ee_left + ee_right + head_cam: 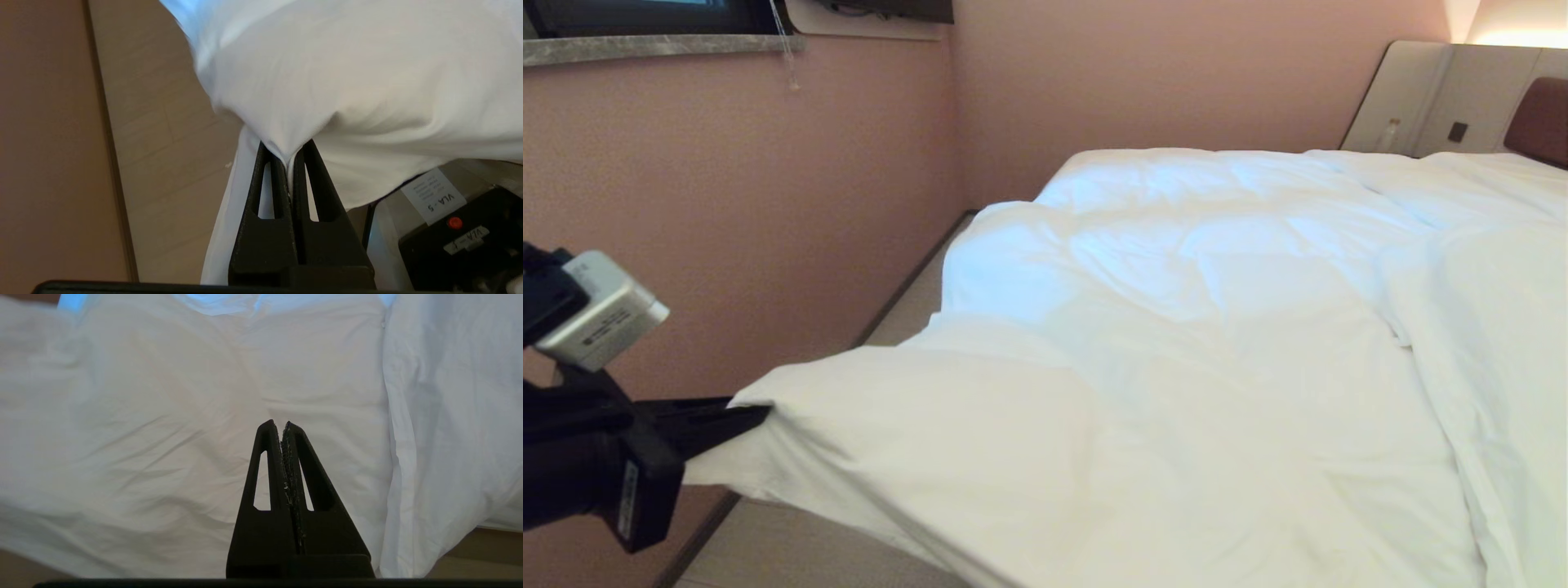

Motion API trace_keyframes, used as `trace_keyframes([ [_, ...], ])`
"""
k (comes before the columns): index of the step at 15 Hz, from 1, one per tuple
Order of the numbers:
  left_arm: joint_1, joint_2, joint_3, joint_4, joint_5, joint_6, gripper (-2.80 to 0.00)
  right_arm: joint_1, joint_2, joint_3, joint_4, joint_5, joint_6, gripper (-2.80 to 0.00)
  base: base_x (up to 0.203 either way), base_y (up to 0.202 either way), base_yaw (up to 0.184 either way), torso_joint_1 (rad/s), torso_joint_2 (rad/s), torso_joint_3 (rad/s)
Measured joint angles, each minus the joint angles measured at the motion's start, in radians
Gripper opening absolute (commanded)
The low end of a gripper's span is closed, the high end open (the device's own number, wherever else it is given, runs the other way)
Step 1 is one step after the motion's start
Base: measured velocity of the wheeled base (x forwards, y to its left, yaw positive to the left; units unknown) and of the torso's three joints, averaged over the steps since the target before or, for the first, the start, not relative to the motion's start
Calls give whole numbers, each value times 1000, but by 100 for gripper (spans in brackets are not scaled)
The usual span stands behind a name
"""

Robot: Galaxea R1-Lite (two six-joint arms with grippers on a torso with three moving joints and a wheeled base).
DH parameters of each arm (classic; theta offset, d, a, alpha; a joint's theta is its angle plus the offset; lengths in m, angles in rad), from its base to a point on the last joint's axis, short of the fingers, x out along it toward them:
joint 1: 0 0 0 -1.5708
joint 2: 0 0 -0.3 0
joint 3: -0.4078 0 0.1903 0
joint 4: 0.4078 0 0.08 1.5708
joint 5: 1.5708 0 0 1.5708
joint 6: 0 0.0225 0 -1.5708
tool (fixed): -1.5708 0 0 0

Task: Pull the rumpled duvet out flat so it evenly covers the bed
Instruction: Flatten the corners of the folded blanket

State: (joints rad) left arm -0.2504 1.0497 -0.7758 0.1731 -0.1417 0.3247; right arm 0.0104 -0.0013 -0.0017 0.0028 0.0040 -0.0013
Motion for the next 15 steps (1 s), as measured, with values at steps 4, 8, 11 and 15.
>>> trace_keyframes([
  [4, 2, -124, 36, 78, 17, -15, -280, 0, 0, 0, 0, 0, 0, -280, 0, 0, 0, 0, 0, 0],
  [8, 0, -156, 54, 78, 13, -17, -280, 0, 0, 0, 0, 0, 0, -280, 0, 0, 0, 0, 0, 0],
  [11, 0, -161, 65, 78, 10, -17, -280, 0, 0, 0, 0, 0, 0, -280, 0, 0, 0, 0, 0, 0],
  [15, 1, -171, 76, 81, 17, -16, -280, 0, 0, 0, 0, 0, 0, -280, 0, 0, 0, 0, 0, 0],
])
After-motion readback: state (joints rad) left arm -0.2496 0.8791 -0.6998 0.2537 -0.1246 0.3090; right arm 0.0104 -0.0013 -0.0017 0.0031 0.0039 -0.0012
